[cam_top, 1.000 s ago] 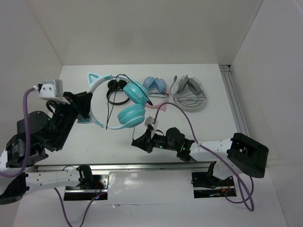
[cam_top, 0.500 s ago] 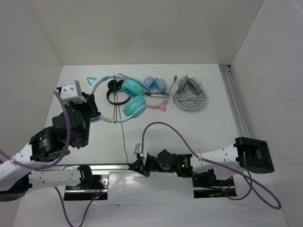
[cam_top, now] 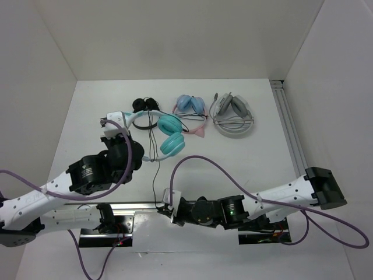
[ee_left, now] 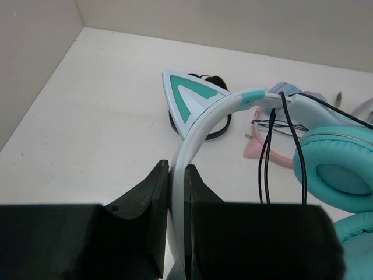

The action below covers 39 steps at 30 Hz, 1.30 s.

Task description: Wrap the headphones

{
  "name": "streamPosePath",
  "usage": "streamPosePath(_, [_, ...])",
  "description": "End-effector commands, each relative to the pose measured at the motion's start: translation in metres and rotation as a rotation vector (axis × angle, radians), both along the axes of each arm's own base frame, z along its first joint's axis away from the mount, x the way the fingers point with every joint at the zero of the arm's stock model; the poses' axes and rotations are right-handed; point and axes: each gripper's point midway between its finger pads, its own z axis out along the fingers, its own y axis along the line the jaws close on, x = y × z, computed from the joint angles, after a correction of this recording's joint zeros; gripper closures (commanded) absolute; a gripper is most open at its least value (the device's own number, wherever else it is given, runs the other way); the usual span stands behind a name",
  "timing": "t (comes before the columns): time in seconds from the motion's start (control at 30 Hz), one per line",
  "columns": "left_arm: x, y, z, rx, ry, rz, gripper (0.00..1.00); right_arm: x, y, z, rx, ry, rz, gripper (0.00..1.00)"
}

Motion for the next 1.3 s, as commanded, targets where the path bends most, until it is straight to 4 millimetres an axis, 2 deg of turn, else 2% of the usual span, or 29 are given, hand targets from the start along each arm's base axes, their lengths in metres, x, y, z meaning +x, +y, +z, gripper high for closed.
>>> streamPosePath(0.0, [0.003, 0.009, -0.003, -0.117, -0.017, 0.074, 1.00, 0.009, -0.013, 0.039, 0.017, -0.063, -0.070, 1.00])
streamPosePath(0.03, [0.004, 0.007, -0.014, -0.083, 0.008, 0.065, 1.00, 0.013, -0.016, 0.045, 0.017, -0.075, -0.087, 1.00])
streamPosePath(0.23, [0.005, 0.015, -0.051, -0.084, 0.077, 0.124, 1.00, 0.007, -0.030, 0.075, 0.039, -0.077, -0.057, 1.00])
streamPosePath(0.4, [0.009, 0.007, -0.065, -0.061, 0.101, 0.137, 1.00, 0.003, -0.036, 0.087, 0.041, -0.101, -0.061, 1.00])
streamPosePath(0.47, [0.011, 0.006, -0.077, -0.041, 0.128, 0.152, 1.00, 0.004, -0.038, 0.094, 0.048, -0.107, -0.060, 1.00])
streamPosePath(0.53, [0.011, 0.005, -0.083, -0.032, 0.140, 0.162, 1.00, 0.005, -0.040, 0.107, 0.068, -0.111, -0.059, 1.00])
streamPosePath(0.57, [0.011, 0.005, -0.085, -0.038, 0.143, 0.169, 1.00, 0.005, -0.041, 0.103, 0.049, -0.116, -0.058, 1.00])
streamPosePath(0.6, [0.011, 0.004, -0.090, -0.027, 0.153, 0.176, 1.00, 0.002, -0.040, 0.114, 0.070, -0.121, -0.048, 1.00])
streamPosePath(0.7, [0.009, 0.005, -0.100, -0.020, 0.172, 0.183, 1.00, 0.005, -0.044, 0.116, 0.045, -0.138, -0.057, 1.00])
streamPosePath(0.73, [0.009, 0.005, -0.105, -0.011, 0.178, 0.187, 1.00, 0.005, -0.045, 0.126, 0.070, -0.132, -0.059, 1.00])
streamPosePath(0.87, [0.006, 0.004, -0.110, -0.019, 0.190, 0.183, 1.00, 0.015, -0.052, 0.122, 0.029, -0.159, -0.105, 1.00])
streamPosePath(1.0, [-0.003, -0.007, -0.101, -0.017, 0.175, 0.092, 1.00, 0.031, -0.063, 0.115, -0.026, -0.217, -0.183, 1.00])
streamPosePath(1.07, [-0.006, -0.009, -0.098, 0.039, 0.177, 0.042, 1.00, 0.035, -0.067, 0.115, -0.048, -0.241, -0.197, 1.00])
streamPosePath(1.1, [-0.006, -0.018, -0.090, 0.019, 0.155, 0.006, 1.00, 0.038, -0.070, 0.112, -0.069, -0.251, -0.211, 1.00])
streamPosePath(1.17, [-0.010, -0.023, -0.090, 0.098, 0.178, -0.097, 1.00, 0.044, -0.075, 0.117, -0.085, -0.285, -0.237, 1.00])
streamPosePath(1.2, [-0.006, -0.037, -0.081, 0.052, 0.144, -0.148, 1.00, 0.047, -0.079, 0.117, -0.096, -0.299, -0.245, 1.00])
streamPosePath(1.27, [-0.011, -0.046, -0.084, 0.100, 0.156, -0.285, 1.00, 0.049, -0.082, 0.123, -0.105, -0.315, -0.253, 1.00])
